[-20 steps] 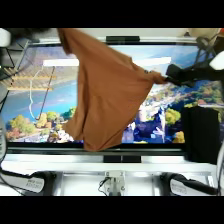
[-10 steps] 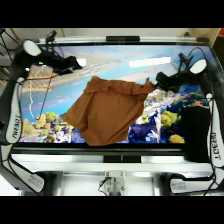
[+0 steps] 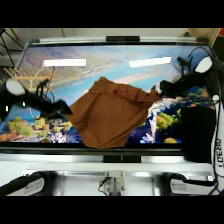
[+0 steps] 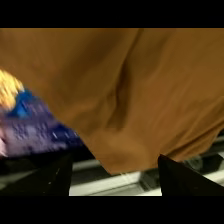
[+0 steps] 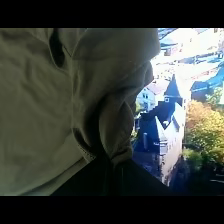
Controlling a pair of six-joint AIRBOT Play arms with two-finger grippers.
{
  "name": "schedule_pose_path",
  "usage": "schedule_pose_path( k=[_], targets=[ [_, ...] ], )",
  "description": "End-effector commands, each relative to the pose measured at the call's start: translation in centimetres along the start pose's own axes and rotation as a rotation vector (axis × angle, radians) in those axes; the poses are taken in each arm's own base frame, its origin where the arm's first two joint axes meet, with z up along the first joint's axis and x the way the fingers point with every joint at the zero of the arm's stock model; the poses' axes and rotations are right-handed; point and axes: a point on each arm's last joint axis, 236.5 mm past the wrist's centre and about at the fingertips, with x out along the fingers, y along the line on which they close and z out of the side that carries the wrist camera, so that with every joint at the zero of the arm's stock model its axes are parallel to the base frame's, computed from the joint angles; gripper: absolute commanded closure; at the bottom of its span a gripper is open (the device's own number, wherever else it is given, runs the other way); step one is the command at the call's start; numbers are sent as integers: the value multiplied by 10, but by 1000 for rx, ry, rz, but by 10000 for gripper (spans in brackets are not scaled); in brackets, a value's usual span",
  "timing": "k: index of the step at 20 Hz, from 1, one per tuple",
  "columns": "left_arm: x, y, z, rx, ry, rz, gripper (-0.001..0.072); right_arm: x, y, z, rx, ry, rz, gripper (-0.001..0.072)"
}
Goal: Fold the shirts.
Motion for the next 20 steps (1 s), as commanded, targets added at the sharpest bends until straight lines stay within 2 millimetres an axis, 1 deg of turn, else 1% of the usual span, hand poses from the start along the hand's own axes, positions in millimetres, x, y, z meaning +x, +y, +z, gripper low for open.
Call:
schedule_pose_path(
  k=[1, 4, 6, 8, 11, 13, 14, 15, 16, 17, 18, 19, 20],
  targets=[
    [61, 19, -77, -205, -29, -142, 91, -2, 0, -9, -8, 32, -1, 630],
    [94, 16, -104, -292, -45, -234, 92, -2, 0, -8, -8, 29, -1, 630],
    [112, 18, -114, -304, -36, -214, 93, -2, 0, -8, -8, 28, -2, 630],
    [122, 16, -111, -326, -58, -197, 93, -2, 0, -7, -8, 27, -2, 629],
    [132, 9, -99, -379, -108, -215, 95, -2, 0, -8, -8, 28, -1, 629],
    [136, 10, -93, -397, -127, -211, 100, -2, 0, -7, -10, 24, -3, 629],
    [135, 10, -87, -391, -143, -211, 164, -2, 0, -7, -9, 24, -2, 629],
    [131, 7, -80, -384, -159, -218, 350, -2, 1, -7, -9, 24, 1, 629],
    [126, 0, -71, -362, -183, -231, 591, -2, 4, -7, -7, 23, 14, 629],
    [117, -13, -58, -265, -218, -248, 671, -4, 9, -7, -6, 20, 34, 629],
    [98, -34, -41, -114, -275, -276, 673, -10, 18, -6, -9, 4, 63, 629],
    [70, -63, -24, 46, -352, -314, 674, -21, 25, -5, -28, -23, 80, 629],
    [29, -94, -4, 206, -463, -339, 675, -41, 32, 0, -67, -73, 79, 630]
  ],
)
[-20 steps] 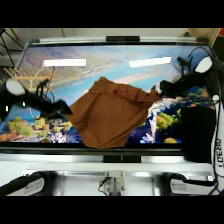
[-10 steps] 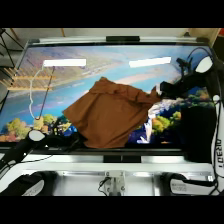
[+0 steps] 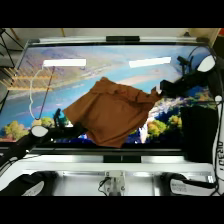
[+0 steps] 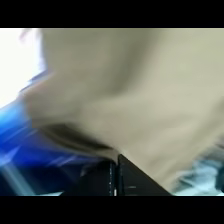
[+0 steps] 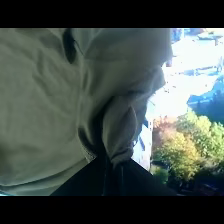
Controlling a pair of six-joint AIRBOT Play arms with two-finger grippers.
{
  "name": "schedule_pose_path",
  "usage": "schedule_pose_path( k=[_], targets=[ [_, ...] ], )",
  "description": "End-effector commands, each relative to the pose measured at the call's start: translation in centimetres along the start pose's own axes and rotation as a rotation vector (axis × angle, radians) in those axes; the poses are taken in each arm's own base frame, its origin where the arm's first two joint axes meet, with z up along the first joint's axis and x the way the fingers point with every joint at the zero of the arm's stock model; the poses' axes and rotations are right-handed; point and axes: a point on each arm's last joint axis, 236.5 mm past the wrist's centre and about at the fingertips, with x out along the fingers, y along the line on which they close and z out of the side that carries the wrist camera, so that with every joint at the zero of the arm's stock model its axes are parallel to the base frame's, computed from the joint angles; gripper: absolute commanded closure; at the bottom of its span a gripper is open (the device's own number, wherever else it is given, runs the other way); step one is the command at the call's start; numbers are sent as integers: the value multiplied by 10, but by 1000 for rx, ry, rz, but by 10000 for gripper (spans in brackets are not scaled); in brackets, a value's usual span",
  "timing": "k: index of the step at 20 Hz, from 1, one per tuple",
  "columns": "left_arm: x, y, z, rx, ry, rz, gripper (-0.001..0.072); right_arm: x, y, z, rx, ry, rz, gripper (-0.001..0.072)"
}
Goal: Fold the shirts.
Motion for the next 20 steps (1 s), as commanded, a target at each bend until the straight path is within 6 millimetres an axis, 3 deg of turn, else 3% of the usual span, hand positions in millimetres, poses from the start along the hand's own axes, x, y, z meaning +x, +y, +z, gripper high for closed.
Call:
schedule_pose_path(
  k=[1, 3, 5, 6, 7, 8, 9, 10, 11, 12, 14, 16, 17, 20],
  targets=[
    [-71, -119, 68, 483, -254, -145, 675, -49, 26, 12, -86, -130, 31, 630],
    [-176, -205, 106, 722, -537, -184, 675, -131, 44, 34, -176, -369, -9, 630],
    [-317, -278, 117, 849, -876, -211, 676, -252, 66, 45, -232, -732, -53, 630],
    [-389, -305, 106, 871, -1040, -230, 675, -315, 75, 39, -253, -921, -81, 630],
    [-446, -323, 90, 877, -1171, -248, 675, -382, 86, 22, -273, -1129, -118, 630],
    [-494, -334, 68, 884, -1287, -262, 675, -436, 95, 0, -291, -1306, -154, 630],
    [-525, -339, 48, 894, -1356, -253, 675, -485, 105, -31, -309, -1473, -194, 630],
    [-537, -336, 33, 893, -1377, -225, 675, -518, 112, -61, -326, -1589, -228, 630],
    [-535, -327, 26, 875, -1352, -181, 675, -540, 119, -88, -340, -1668, -254, 630],
    [-522, -310, 25, 837, -1288, -113, 675, -554, 122, -112, -349, -1717, -282, 630],
    [-482, -265, 31, 748, -1112, 46, 674, -562, 117, -141, -343, -1737, -352, 630],
    [-450, -229, 39, 698, -971, 158, 674, -553, 99, -146, -315, -1671, -444, 630],
    [-437, -216, 43, 685, -926, 185, 674, -539, 87, -142, -291, -1599, -473, 630],
    [-392, -178, 63, 609, -801, 222, 674, -467, 52, -119, -220, -1273, -481, 630]
  ],
)
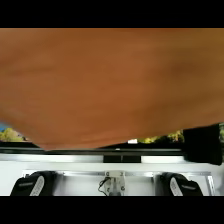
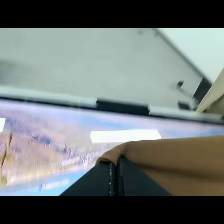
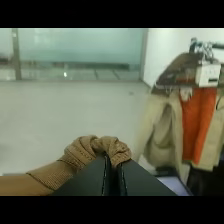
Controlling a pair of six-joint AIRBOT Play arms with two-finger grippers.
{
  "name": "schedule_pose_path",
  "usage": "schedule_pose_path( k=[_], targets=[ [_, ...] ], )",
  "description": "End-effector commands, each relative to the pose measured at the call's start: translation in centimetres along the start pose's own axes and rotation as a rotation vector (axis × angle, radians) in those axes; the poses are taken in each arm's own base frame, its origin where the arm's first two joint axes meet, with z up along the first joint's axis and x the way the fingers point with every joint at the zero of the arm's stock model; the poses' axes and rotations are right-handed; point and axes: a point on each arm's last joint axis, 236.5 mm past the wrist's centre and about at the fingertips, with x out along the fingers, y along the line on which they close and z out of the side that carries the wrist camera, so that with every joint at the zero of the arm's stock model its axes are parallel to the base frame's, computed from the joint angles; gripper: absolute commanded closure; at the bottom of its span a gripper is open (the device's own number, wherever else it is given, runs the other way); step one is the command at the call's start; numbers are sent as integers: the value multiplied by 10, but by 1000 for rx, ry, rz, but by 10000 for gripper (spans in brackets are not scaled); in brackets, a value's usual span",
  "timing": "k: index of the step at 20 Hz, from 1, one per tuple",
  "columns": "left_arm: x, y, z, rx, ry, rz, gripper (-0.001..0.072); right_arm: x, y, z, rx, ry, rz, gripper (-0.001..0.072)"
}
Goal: Fold the shirts.
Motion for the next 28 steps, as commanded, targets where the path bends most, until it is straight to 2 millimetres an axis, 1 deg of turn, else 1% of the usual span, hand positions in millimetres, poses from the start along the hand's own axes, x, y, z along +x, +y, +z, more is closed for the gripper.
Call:
schedule_pose_path(
  k=[1, 3, 4, 5, 6, 7, 8, 9, 10, 11, 13, 14, 16, 18, 19, 21, 22, 23, 24, 25, 26, 27, 28],
  targets=[
    [35, 32, -77, -72, 246, 60, 674, 14, -8, -90, -20, 379, -25, 630],
    [64, 46, -135, -150, 405, 56, 674, 33, -4, -160, -10, 650, -3, 630],
    [78, 54, -168, -196, 492, 57, 673, 43, 1, -194, 15, 769, 12, 631],
    [91, 63, -196, -225, 558, 63, 674, 55, 9, -233, 40, 888, 36, 630],
    [103, 73, -221, -247, 610, 74, 673, 66, 13, -270, 58, 986, 48, 631],
    [118, 83, -243, -281, 642, 91, 674, 82, 16, -311, 75, 1067, 49, 631],
    [132, 94, -258, -310, 659, 111, 673, 99, 20, -353, 102, 1130, 44, 631],
    [149, 106, -270, -334, 672, 134, 674, 116, 27, -389, 123, 1172, 47, 631],
    [165, 117, -280, -355, 684, 154, 673, 135, 39, -423, 139, 1199, 62, 631],
    [184, 126, -292, -390, 698, 167, 673, 158, 56, -454, 154, 1208, 83, 631],
    [222, 139, -311, -457, 721, 169, 673, 208, 96, -501, 173, 1151, 134, 631],
    [241, 144, -318, -497, 731, 166, 672, 232, 112, -519, 221, 1102, 124, 630],
    [273, 153, -329, -547, 754, 161, 672, 267, 136, -541, 361, 1014, 86, 630],
    [298, 164, -339, -522, 781, 152, 672, 287, 154, -554, 500, 958, 74, 630],
    [306, 167, -343, -524, 790, 150, 671, 291, 160, -561, 550, 955, 74, 628],
    [314, 172, -359, -538, 824, 156, 671, 286, 170, -582, 612, 1012, 68, 621],
    [313, 170, -365, -542, 845, 154, 668, 281, 173, -589, 627, 1043, 67, 578],
    [311, 168, -369, -547, 864, 149, 620, 279, 174, -591, 630, 1055, 68, 394],
    [306, 165, -368, -549, 886, 138, 410, 277, 176, -586, 621, 1055, 87, 159],
    [300, 162, -364, -545, 916, 117, 186, 274, 176, -578, 591, 1057, 116, 122],
    [291, 159, -357, -515, 958, 74, 118, 270, 170, -565, 542, 1061, 145, 122],
    [278, 158, -348, -486, 1003, 36, 119, 263, 162, -553, 485, 1068, 173, 122],
    [260, 164, -342, -465, 1064, 34, 121, 254, 149, -540, 430, 1083, 190, 123]
  ],
)
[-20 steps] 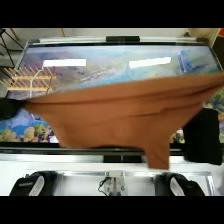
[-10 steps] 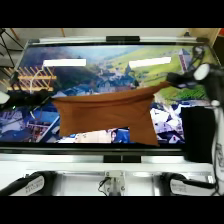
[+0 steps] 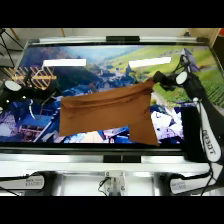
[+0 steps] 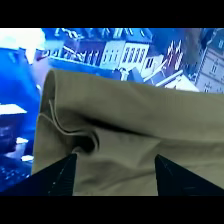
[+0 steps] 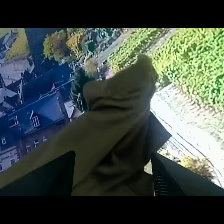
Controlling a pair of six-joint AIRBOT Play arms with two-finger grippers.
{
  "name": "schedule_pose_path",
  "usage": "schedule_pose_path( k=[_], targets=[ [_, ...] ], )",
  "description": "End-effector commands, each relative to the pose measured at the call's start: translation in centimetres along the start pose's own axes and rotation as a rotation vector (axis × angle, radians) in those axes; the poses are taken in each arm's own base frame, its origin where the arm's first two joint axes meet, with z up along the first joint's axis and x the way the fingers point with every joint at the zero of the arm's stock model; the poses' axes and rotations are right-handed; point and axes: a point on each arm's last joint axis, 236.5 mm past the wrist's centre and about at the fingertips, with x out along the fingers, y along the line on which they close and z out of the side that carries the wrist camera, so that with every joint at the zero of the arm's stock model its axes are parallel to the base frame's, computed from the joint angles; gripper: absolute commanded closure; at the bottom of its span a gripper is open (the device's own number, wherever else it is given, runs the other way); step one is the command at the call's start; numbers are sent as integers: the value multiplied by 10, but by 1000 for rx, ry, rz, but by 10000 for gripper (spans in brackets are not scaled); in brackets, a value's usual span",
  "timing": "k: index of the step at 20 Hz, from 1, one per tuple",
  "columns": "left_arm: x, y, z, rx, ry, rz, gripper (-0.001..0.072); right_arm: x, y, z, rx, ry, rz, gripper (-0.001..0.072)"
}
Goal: Fold the shirts.
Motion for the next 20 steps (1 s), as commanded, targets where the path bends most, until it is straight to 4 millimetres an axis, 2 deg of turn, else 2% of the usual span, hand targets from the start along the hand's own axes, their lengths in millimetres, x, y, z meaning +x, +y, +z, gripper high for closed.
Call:
schedule_pose_path(
  k=[1, 2, 3, 4, 6, 7, 9, 11, 15, 16, 17, 18, 19, 20],
  targets=[
    [-40, 20, -35, 77, 208, 51, 141, -46, -15, -7, -131, 93, -29, 123],
    [-54, 41, -53, 79, 274, 126, 199, -60, -28, -17, -137, 156, -49, 123],
    [-61, 59, -75, 78, 334, 183, 198, -71, -42, -32, -141, 242, -67, 123],
    [-62, 71, -106, 86, 404, 194, 182, -81, -56, -52, -147, 347, -82, 123],
    [-46, 88, -167, 27, 490, 185, 85, -93, -72, -86, -163, 499, -89, 123],
    [-35, 96, -190, 4, 493, 185, 86, -96, -75, -97, -176, 544, -86, 123],
    [-14, 99, -213, -19, 472, 143, 91, -95, -72, -113, -174, 590, -70, 123],
    [3, 91, -213, -42, 416, 75, 96, -93, -69, -115, -181, 592, -66, 123],
    [15, 92, -188, -68, 292, 74, 115, -87, -67, -108, -191, 554, -68, 124],
    [17, 90, -181, -78, 261, 69, 206, -86, -67, -106, -192, 545, -68, 123],
    [19, 87, -174, -94, 233, 56, 347, -85, -67, -106, -192, 540, -67, 124],
    [20, 84, -170, -102, 213, 46, 347, -84, -67, -106, -189, 544, -66, 123],
    [22, 80, -169, -105, 209, 36, 446, -82, -68, -110, -184, 556, -66, 123],
    [22, 77, -171, -100, 217, 31, 595, -78, -69, -115, -174, 572, -62, 123]
  ],
)
